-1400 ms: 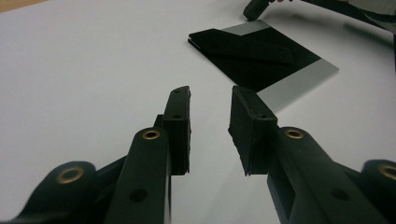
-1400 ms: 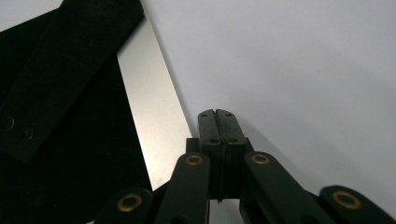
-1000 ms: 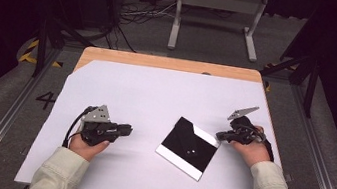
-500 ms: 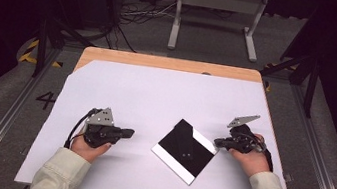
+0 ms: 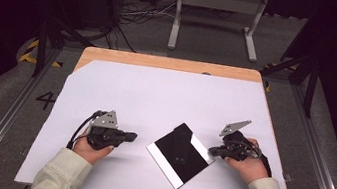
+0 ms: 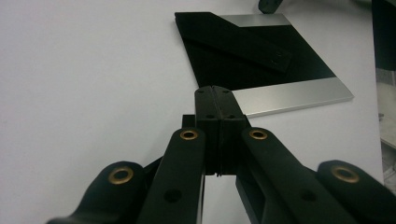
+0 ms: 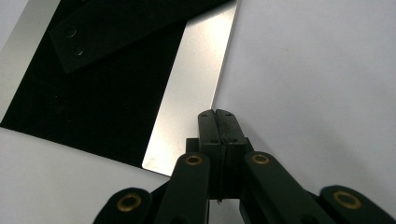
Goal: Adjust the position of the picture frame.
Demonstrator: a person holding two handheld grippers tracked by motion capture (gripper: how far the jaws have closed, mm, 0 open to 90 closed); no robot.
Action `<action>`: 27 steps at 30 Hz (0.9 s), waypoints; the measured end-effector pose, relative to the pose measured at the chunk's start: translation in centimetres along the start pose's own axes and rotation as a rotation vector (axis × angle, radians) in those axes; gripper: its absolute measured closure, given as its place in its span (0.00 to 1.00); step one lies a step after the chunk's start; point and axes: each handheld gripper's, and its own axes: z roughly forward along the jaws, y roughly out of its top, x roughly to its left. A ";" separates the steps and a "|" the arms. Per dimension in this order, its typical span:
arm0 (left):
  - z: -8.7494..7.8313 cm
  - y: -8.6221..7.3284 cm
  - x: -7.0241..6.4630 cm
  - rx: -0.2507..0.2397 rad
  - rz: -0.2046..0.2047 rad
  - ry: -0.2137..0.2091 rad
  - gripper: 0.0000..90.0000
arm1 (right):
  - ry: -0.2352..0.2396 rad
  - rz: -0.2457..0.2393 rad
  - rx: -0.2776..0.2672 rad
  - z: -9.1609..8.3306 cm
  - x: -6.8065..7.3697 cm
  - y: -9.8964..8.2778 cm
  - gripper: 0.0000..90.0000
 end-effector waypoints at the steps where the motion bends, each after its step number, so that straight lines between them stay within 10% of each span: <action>1: 0.1 0.0 -0.1 0.007 -0.001 -0.003 1.00 | 0.001 -0.003 -0.002 0.0 0.0 0.0 1.00; 14: 3.5 0.9 -2.0 0.175 0.068 -0.085 1.00 | -0.043 -0.010 -0.098 -2.6 -0.1 -0.6 1.00; 27: 5.9 1.5 -2.1 0.288 0.062 -0.033 1.00 | -0.067 0.027 -0.114 -3.8 -0.6 -2.0 1.00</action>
